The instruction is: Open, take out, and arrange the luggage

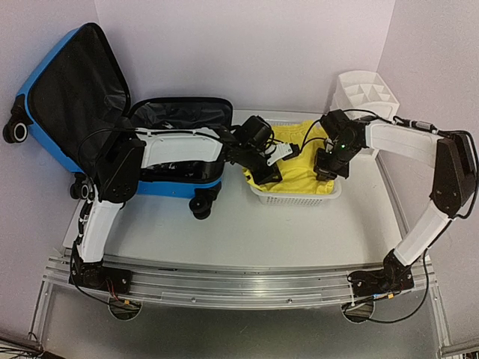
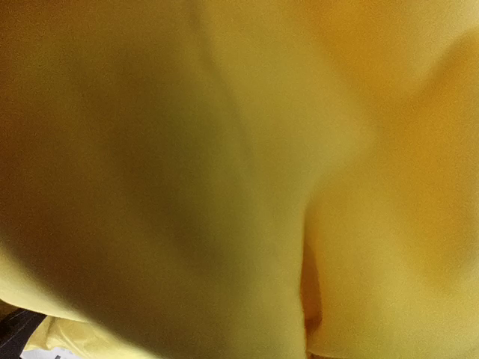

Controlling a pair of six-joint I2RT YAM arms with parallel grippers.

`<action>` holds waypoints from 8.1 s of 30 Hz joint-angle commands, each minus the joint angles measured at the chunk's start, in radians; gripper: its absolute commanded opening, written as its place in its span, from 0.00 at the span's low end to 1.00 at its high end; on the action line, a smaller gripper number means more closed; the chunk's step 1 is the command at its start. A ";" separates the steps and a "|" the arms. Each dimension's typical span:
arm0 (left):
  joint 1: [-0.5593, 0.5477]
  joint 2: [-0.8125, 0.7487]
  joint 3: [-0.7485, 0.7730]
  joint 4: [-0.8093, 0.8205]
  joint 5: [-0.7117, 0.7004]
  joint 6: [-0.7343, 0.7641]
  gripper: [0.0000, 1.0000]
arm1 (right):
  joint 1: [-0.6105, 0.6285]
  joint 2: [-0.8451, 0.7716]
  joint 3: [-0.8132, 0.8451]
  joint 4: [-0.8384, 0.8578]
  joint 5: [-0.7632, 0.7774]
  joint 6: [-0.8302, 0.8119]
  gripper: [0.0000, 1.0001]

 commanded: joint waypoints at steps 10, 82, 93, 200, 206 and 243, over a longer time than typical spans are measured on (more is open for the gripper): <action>0.127 0.074 0.607 -0.638 0.347 -0.145 0.62 | -0.019 -0.029 0.336 -0.089 0.050 -0.115 0.10; 0.920 -0.126 -0.224 -0.303 0.408 -0.421 0.13 | 0.476 1.354 1.569 0.274 0.004 0.242 0.25; 0.941 -0.180 -0.051 -0.450 0.428 -0.402 0.00 | 0.424 1.194 1.518 0.430 0.009 0.269 0.00; 0.120 0.005 0.274 -0.345 0.250 -0.290 0.18 | -0.036 -0.135 0.030 0.124 -0.235 0.037 0.23; 0.122 0.010 0.083 -0.344 0.240 -0.320 0.12 | -0.129 -0.150 -0.124 0.139 -0.184 0.057 0.17; 0.455 -0.206 0.411 -0.621 0.321 -0.185 0.68 | 0.279 -0.311 -0.150 0.048 -0.236 -1.253 0.67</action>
